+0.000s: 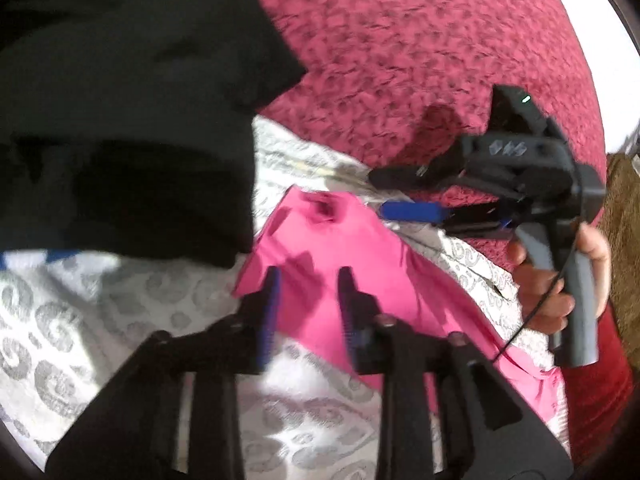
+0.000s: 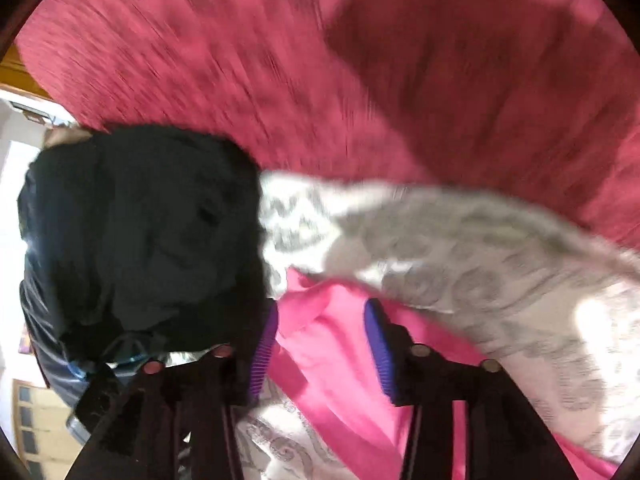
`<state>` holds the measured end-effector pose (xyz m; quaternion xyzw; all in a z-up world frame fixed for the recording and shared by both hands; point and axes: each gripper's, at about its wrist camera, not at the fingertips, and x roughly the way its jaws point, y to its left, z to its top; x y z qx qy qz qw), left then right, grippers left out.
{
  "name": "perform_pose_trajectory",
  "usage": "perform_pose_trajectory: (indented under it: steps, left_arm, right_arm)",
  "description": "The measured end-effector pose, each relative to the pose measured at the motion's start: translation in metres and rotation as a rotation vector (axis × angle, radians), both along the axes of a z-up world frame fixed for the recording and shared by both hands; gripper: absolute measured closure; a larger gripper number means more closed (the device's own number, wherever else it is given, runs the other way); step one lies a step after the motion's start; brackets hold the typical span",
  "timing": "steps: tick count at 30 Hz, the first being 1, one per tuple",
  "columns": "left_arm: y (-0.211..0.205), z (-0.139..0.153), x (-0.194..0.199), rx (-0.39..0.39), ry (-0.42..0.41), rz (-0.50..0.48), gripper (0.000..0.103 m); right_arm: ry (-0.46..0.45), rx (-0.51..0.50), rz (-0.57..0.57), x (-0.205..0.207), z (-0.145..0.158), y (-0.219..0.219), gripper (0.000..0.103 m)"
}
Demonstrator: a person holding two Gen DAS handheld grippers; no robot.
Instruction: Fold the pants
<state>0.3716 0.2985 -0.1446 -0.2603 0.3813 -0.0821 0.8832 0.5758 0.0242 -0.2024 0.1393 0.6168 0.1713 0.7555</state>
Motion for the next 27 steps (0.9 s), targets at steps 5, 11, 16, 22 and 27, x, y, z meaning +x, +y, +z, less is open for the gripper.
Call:
perform_pose_trajectory:
  steps: [5, 11, 16, 22, 27]
  left_arm:
    - [-0.012, -0.003, 0.013, 0.015, 0.021, -0.052, 0.072]
    - [-0.012, -0.025, 0.044, -0.044, 0.109, -0.026, 0.072]
    - [-0.014, -0.043, 0.058, -0.074, 0.117, -0.019, 0.097]
    - [-0.008, -0.027, 0.042, -0.124, -0.001, -0.028, 0.099]
    - [0.005, 0.012, 0.009, -0.179, -0.082, -0.013, 0.099]
  right_arm:
    - [-0.205, -0.223, 0.068, -0.017, 0.044, 0.000, 0.039]
    - [-0.203, -0.519, 0.440, -0.057, 0.013, 0.018, 0.038]
    - [-0.122, -0.444, 0.308, -0.040, -0.008, -0.007, 0.038]
    - [-0.121, -0.378, 0.258, -0.037, -0.012, -0.012, 0.098]
    - [-0.223, -0.319, 0.266, -0.064, 0.031, -0.014, 0.098]
